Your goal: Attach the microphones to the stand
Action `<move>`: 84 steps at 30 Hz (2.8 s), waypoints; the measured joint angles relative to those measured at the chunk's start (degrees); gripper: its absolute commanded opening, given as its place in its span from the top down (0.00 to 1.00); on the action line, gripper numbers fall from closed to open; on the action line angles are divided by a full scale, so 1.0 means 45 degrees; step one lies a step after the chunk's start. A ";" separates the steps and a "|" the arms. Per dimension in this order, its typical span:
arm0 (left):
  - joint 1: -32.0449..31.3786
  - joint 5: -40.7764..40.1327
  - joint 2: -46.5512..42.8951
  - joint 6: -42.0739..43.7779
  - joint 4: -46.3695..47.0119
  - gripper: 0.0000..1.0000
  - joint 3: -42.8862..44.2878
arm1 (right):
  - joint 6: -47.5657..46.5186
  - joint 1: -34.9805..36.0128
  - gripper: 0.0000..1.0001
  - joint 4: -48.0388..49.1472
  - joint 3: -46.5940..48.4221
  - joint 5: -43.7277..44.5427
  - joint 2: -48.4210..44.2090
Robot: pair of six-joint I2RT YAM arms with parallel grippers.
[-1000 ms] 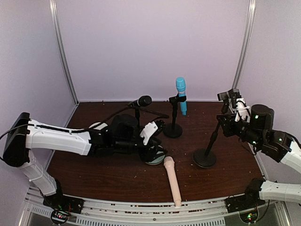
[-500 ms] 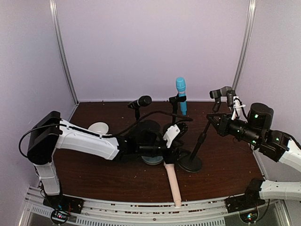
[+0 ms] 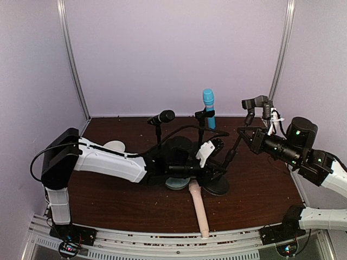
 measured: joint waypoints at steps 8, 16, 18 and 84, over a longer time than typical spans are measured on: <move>-0.0010 0.0379 0.0306 -0.0131 0.0175 0.90 0.0214 | 0.0049 0.0000 1.00 0.0233 -0.0029 -0.0053 0.0102; -0.0010 0.0568 0.0355 -0.0306 0.0180 1.00 0.0238 | 0.0136 0.0000 0.47 0.0418 -0.0058 -0.0053 0.0219; -0.0010 0.0602 0.0355 -0.0330 0.0175 1.00 0.0141 | 0.0185 0.0024 0.37 0.0559 -0.0058 -0.0102 0.0204; 0.1360 0.2331 -0.2681 -0.3133 0.4532 1.00 -0.4692 | -0.0214 0.1209 0.33 0.1807 -0.1443 -0.1860 0.1773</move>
